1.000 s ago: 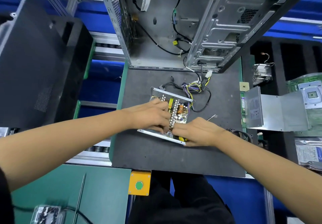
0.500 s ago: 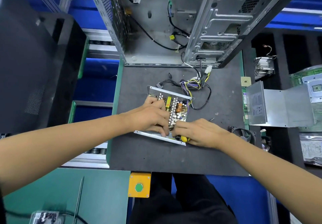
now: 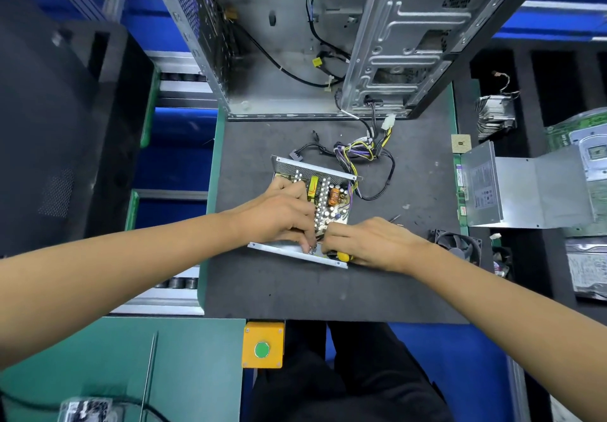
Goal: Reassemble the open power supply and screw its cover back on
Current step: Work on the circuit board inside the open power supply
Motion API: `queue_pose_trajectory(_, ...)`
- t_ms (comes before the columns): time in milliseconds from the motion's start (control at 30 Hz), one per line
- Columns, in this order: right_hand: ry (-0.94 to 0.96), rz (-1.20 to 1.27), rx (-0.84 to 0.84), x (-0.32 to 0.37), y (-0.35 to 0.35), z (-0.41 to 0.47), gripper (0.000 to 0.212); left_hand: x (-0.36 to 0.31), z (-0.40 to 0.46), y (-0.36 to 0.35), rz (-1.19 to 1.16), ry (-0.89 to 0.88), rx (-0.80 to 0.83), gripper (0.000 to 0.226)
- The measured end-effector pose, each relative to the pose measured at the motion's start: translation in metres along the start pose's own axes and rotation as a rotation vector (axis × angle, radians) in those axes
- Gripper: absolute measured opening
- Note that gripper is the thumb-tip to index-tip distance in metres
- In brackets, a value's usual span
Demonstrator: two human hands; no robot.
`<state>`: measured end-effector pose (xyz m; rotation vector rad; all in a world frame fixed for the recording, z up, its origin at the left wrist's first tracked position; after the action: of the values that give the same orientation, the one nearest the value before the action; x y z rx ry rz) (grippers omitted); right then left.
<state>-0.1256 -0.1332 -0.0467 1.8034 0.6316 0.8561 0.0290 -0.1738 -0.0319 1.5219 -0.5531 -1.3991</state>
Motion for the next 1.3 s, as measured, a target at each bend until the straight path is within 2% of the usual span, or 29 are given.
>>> queue_pose_trajectory(233, -0.031, 0.028, 0.012, -0.0006, -0.0044, 0.0024, 0.045, 0.0005, -0.0015, 0.0003, -0.023, -0.017, -0.03, 0.008)
queue_pose_trajectory(433, -0.066, 0.055, 0.014, 0.0007, -0.0039, 0.003, 0.042, -0.0005, -0.0037, 0.0002, -0.039, 0.001, -0.054, 0.023)
queue_pose_trajectory(633, -0.091, 0.068, 0.005, 0.0021, -0.0012, 0.0024, 0.043, -0.0009, -0.006, 0.0025, -0.05, 0.001, -0.034, 0.007)
queue_pose_trajectory(833, -0.119, 0.063, 0.006, 0.001, -0.0028, 0.0022, 0.038, -0.0003, -0.0055, 0.0028, -0.13, 0.01, 0.034, 0.01)
queue_pose_trajectory(1167, -0.08, 0.111, -0.048, 0.0051, 0.0032, -0.0004, 0.053, 0.0002, -0.0064, -0.0006, 0.044, -0.086, 0.108, 0.026)
queue_pose_trajectory(1300, -0.069, 0.096, -0.069, 0.0062, 0.0047, -0.002, 0.06, -0.0006, -0.0092, -0.0045, 0.084, -0.089, 0.07, 0.027)
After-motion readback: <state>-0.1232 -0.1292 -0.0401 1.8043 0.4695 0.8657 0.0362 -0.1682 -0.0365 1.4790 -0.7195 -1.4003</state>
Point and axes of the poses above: each hand's wrist, its own z-axis towards the middle knuckle, its own y-axis out of the back of the hand, x = y × z, the point moved 6 cm from there along z, towards the middle knuckle, and after that the axes turned 9 degrees about -y, right-handed, at the moved point
